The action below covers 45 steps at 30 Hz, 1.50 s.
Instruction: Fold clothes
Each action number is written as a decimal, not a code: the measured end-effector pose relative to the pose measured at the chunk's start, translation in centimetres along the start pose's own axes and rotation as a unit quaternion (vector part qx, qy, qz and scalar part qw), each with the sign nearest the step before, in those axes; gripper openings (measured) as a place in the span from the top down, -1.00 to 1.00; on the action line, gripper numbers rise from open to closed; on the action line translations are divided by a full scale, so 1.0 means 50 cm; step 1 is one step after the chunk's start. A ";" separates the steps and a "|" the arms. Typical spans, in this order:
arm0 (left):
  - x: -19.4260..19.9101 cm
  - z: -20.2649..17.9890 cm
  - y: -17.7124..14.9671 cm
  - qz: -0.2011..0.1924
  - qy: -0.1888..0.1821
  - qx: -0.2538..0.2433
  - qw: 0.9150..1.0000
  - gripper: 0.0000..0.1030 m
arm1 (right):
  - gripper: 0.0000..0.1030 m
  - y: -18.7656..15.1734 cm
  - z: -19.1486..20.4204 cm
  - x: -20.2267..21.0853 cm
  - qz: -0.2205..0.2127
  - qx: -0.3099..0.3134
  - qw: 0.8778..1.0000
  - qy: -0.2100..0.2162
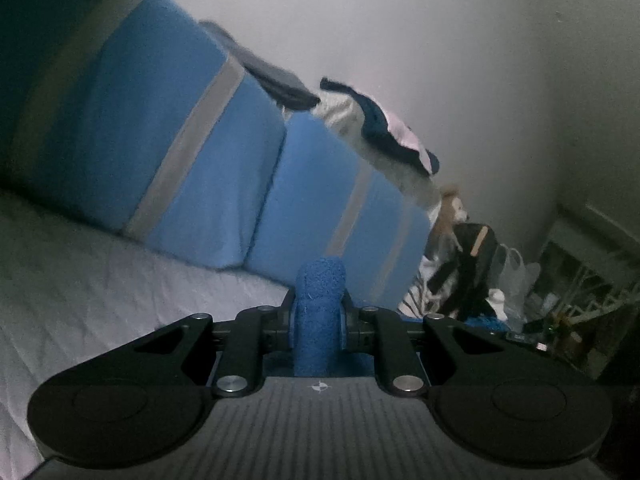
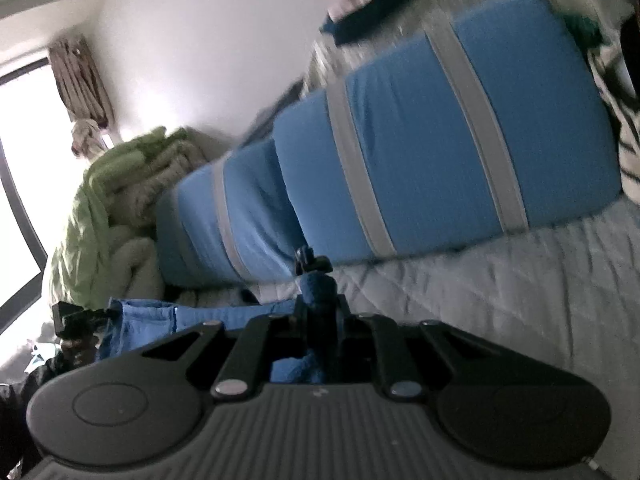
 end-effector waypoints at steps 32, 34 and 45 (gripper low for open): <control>-0.253 0.193 -0.072 0.161 0.204 0.008 0.966 0.64 | 0.77 0.016 -0.135 -0.257 0.063 -0.020 0.979 -0.191; -0.248 0.191 -0.068 0.155 0.203 0.014 0.967 0.64 | 0.77 0.014 -0.134 -0.254 0.062 -0.021 0.979 -0.191; -0.184 0.205 -0.004 0.103 0.289 0.054 0.950 -0.29 | -1.00 0.040 -0.124 -0.205 0.014 -0.025 0.971 -0.237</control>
Point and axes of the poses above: each gripper's, at about its wrist camera, not at the fingertips, and x roughly against the way its jaws point, z to its left, y to its top, the point moved 7 cm from there along -x, roughly the way its jaws point, and after that the axes turned 7 degrees about -x, right-handed, at the moved point
